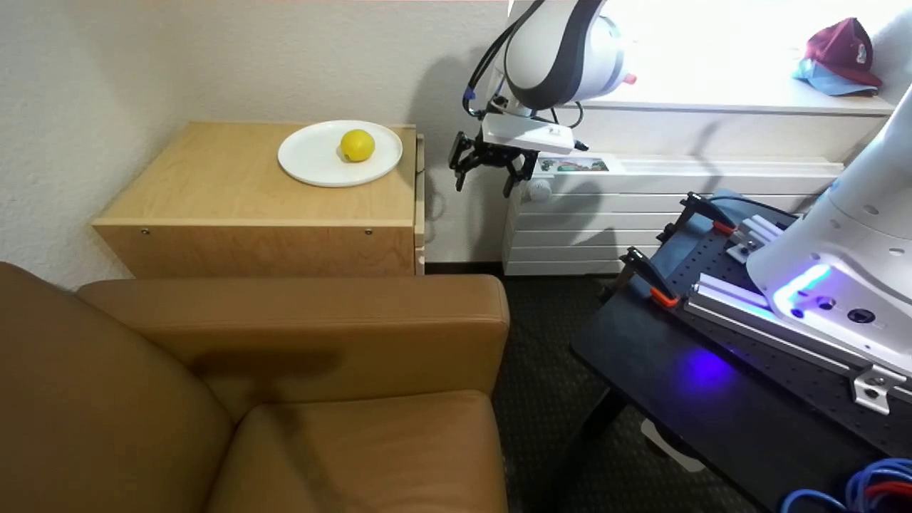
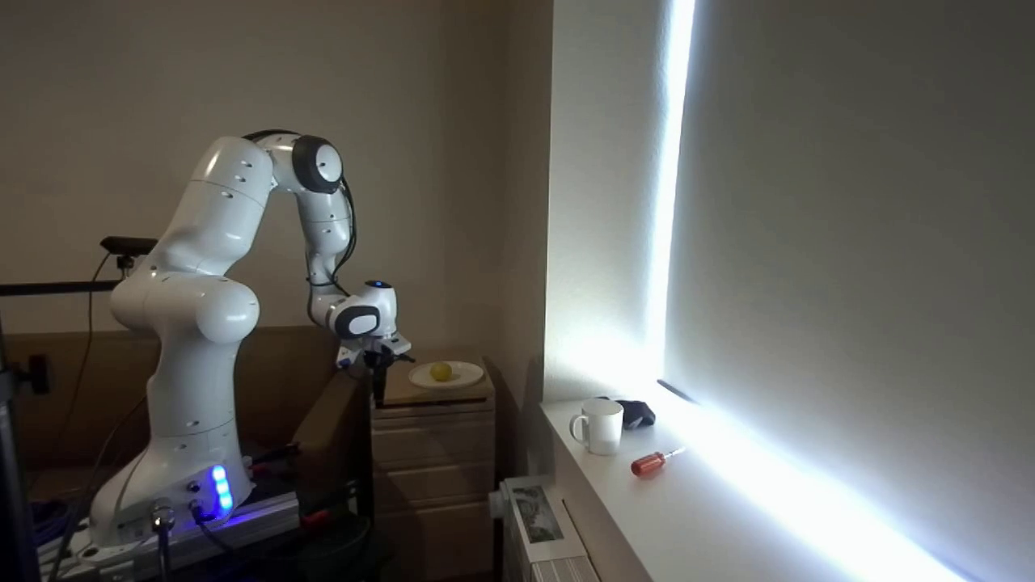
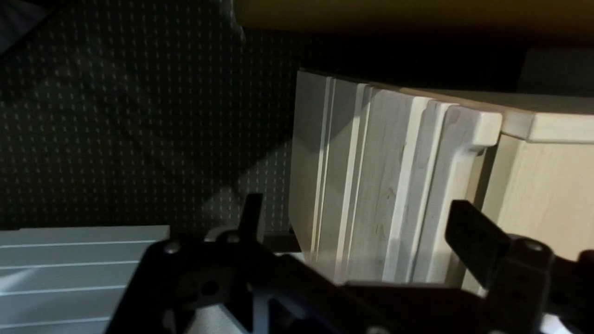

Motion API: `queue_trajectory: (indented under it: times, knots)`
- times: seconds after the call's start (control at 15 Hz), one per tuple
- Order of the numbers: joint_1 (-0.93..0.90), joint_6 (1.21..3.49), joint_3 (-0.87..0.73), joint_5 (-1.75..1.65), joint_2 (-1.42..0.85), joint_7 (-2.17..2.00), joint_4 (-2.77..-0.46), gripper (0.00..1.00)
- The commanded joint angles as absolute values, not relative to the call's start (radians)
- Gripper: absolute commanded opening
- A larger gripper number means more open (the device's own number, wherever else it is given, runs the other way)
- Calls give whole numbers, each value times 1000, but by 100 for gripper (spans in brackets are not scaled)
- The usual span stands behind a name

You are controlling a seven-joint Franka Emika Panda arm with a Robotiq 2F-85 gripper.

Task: Open the top drawer

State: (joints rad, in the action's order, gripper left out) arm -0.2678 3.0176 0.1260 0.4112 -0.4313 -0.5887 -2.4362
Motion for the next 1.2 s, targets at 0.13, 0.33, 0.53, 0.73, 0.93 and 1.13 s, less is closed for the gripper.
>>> queue_trajectory:
  times: [0.13, 0.33, 0.53, 0.73, 0.93, 1.13]
  knots:
    - [-329, 3196, 57, 402, -611, -648, -2322, 100]
    - [-301, 3223, 87, 417, -679, -655, -2243, 100]
    - [-309, 3203, 82, 417, -670, -642, -2247, 100]
    - [-287, 3202, 104, 419, -701, -642, -2204, 100]
    - [-297, 3204, 85, 422, -734, -650, -2177, 100]
    - [-291, 3215, 89, 430, -775, -659, -2144, 100]
